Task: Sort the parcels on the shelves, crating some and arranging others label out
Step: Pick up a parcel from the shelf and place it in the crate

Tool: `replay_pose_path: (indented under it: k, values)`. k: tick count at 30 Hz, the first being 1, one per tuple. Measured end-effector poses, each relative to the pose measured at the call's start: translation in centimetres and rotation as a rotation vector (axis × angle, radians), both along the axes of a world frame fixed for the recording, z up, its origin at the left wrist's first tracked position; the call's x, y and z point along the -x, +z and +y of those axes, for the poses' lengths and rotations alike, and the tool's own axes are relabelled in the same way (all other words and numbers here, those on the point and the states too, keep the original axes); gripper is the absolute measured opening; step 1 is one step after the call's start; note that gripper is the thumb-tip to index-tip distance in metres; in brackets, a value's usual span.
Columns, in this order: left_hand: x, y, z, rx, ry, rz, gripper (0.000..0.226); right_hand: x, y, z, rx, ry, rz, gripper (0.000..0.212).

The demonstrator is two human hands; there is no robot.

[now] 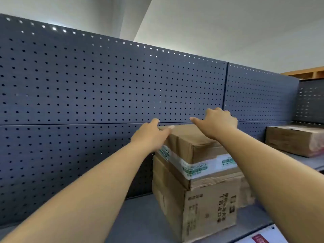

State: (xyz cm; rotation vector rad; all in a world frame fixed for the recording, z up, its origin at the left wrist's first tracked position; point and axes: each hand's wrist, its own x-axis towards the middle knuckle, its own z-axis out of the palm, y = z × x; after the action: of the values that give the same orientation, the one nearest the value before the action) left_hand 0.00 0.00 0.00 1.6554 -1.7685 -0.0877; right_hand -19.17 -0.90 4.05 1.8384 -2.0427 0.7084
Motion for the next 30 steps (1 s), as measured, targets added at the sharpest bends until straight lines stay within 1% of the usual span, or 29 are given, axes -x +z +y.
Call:
replay_pose_path:
  k: [4,7,8,10,13,17,20,21,23,24,26,30]
  values:
    - [2.9,-0.3,-1.2,-0.182,-0.039,0.183,0.083,3.4,-0.6,-1.2,-0.072,-0.082,-0.024,0.068]
    - [4.6,-0.8,-1.6,-0.293,-0.041,0.324,0.090,5.0,-1.2,-2.7,-0.154,-0.028,-0.155,0.053]
    - [4.9,-0.9,-2.0,-0.326,-0.044,0.375,0.091,5.2,-1.1,-2.7,-0.199,-0.010,-0.205,0.050]
    - [5.2,-1.0,-2.4,-0.375,-0.061,0.495,0.093,5.6,-1.1,-3.4,-0.272,0.038,-0.241,0.047]
    - [4.9,-0.7,-2.6,-0.361,-0.112,0.563,0.092,5.7,-1.1,-3.7,-0.273,0.069,-0.262,0.039]
    - [3.9,-0.5,-1.8,-0.348,-0.138,0.653,0.085,5.0,-0.9,-3.4,-0.241,0.091,-0.243,0.036]
    - [2.6,-0.2,-0.8,-0.335,-0.127,0.676,0.070,3.8,-0.2,-2.7,-0.218,0.096,-0.201,0.035]
    - [1.6,-0.1,-0.2,-0.319,-0.117,0.679,0.061,2.9,-0.1,-2.4,-0.206,0.111,-0.183,0.034]
    - [0.5,0.3,0.7,-0.302,-0.116,0.682,0.035,2.1,0.3,-2.1,-0.186,0.127,-0.161,0.034]
    - [-0.3,0.5,1.3,-0.294,-0.110,0.672,0.027,1.4,0.5,-1.8,-0.182,0.133,-0.150,0.034]
    - [-2.2,0.8,2.8,-0.286,-0.106,0.649,0.025,-0.1,0.7,-1.3,-0.176,0.142,-0.118,0.034]
    - [-6.6,0.9,5.1,-0.253,-0.086,0.587,0.031,-4.1,0.8,0.3,-0.176,0.173,-0.057,0.032]
